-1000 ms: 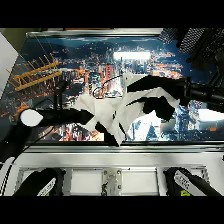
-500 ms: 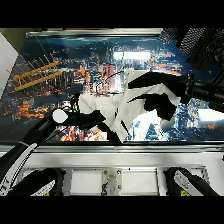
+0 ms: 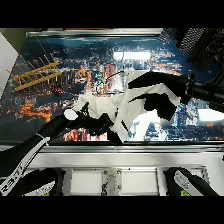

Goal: Fold the clothes and pants, and hang the long-sleeved shirts on hangers.

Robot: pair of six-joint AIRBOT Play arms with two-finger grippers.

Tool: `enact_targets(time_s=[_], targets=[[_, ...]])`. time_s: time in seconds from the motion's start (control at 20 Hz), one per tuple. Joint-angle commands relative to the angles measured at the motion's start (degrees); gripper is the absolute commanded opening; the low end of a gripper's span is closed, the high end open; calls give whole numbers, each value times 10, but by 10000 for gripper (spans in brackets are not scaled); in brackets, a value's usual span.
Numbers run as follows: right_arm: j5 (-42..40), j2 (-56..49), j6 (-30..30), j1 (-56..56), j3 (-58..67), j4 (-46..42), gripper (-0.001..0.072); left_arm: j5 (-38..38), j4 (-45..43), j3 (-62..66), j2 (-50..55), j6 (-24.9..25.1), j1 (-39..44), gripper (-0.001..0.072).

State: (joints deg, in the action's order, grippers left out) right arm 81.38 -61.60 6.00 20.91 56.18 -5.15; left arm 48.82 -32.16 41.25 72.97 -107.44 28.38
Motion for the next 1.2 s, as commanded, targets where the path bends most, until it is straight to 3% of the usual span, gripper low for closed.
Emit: enact_targets(time_s=[0.0, 0.25, 0.3, 0.35, 0.4, 0.6, 1.0, 1.15], targets=[[0, 0, -2, 0, 0, 0, 7, 2, 64, 0, 30, 32, 28, 448], [0, 0, -2, 0, 0, 0, 7, 15, 97, 0, 32, 67, 34, 445], [0, 0, -2, 0, 0, 0, 7, 22, 97, 0, 33, 70, 34, 413], [0, 0, -2, 0, 0, 0, 7, 23, 97, 0, 33, 72, 35, 163], [0, 0, -2, 0, 0, 0, 7, 22, 97, 0, 33, 77, 35, 12], [0, 13, 1, 0, 1, 4, 6, 28, 76, 0, 20, 87, -1, 12], [64, 57, 50, 0, 0, 33, 6, 67, -38, 2, -95, 87, -236, 11], [91, 67, 74, -1, 0, 32, 6, 69, -44, 2, -125, 111, -291, 11]])
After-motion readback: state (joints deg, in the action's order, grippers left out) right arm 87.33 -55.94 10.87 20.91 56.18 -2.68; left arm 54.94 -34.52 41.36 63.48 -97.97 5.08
